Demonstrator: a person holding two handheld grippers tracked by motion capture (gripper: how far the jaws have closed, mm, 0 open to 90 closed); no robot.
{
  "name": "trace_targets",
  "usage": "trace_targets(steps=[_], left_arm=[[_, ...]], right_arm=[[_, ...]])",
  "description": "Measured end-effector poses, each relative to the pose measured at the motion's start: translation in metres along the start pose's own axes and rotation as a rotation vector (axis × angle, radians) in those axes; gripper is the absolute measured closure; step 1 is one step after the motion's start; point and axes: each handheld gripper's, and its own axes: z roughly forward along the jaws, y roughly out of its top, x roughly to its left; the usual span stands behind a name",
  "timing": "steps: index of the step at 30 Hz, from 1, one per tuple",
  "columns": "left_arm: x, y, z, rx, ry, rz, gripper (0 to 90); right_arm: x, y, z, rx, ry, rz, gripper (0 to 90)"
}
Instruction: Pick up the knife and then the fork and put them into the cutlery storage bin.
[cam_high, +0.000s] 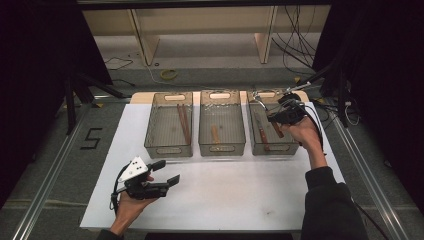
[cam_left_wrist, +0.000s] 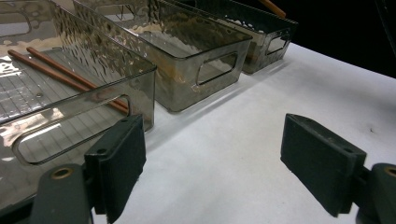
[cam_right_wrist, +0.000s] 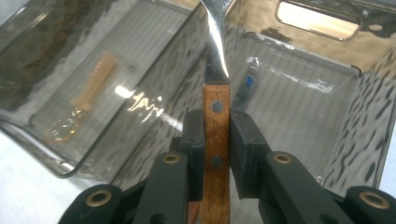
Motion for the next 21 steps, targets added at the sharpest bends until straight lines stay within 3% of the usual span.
trace_targets(steps=[8,21], left_arm=[[0.0,0.0,0.0,-0.007,0.001,0.001,21.4],[0.0,0.001,-0.001,-0.014,0.001,0.003,21.4]], right_arm=[[-0.009,0.0,0.009,0.019,-0.025,0.044,77.7],[-0.009,-0.001,0.022,0.054,-0.048,0.051,77.6]])
